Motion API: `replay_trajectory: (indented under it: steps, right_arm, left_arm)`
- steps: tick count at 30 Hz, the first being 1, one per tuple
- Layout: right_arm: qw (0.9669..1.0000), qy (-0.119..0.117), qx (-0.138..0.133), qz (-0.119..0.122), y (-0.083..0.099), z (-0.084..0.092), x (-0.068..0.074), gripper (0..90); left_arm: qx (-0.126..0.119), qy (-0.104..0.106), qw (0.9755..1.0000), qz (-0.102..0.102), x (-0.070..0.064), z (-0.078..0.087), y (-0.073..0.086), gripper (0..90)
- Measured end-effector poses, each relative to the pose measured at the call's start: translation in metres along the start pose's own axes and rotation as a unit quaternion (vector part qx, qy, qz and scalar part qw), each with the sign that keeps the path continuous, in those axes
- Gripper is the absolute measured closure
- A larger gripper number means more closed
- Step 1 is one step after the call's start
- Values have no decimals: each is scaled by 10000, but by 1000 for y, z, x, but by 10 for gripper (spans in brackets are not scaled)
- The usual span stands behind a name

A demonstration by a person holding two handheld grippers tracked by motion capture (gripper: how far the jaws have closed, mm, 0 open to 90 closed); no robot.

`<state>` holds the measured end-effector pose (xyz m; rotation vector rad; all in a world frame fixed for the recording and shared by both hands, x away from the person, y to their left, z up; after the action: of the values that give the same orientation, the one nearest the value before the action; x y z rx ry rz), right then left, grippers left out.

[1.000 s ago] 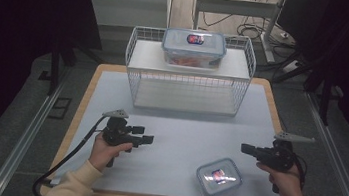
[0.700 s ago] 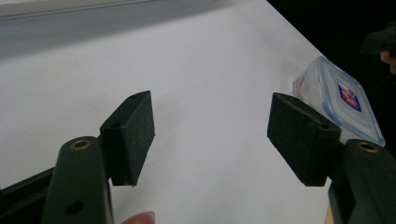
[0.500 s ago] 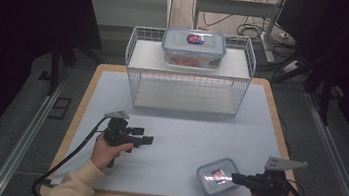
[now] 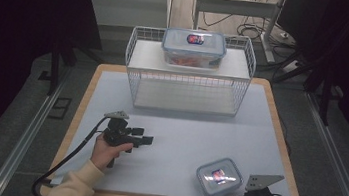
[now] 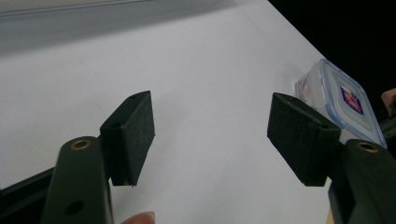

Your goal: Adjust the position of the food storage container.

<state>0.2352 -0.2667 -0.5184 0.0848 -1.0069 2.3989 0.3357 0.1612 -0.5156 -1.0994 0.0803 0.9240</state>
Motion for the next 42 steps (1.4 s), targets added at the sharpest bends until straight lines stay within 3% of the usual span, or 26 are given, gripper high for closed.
replay_trajectory:
  steps: [7,15,25,42]
  right_arm:
    - [9996,259,135,16,2,-9,-6,895]
    - [9989,446,-84,-82,-4,-14,-9,895]
    - [9982,511,-221,-242,-30,-31,-22,895]
    - [9971,620,-316,-297,-77,-64,-46,895]
  left_arm:
    - [14,-7,10000,-1,1,-1,0,315]
    - [25,-9,10000,-6,1,-1,0,315]
    - [22,-8,10000,6,2,-1,0,314]
    - [2,-27,10000,23,4,1,0,314]
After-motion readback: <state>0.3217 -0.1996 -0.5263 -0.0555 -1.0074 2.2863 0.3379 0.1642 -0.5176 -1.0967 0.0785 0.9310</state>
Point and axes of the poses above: each handheld gripper's, and its own axes: z roughly backward along the jaws, y roughly out of its underside, x roughly to its left, the point moved 2 cm from there along -z, roughly forward along the jaws, and after that the axes turned 2 degrees about y, right-handed, at the moved point
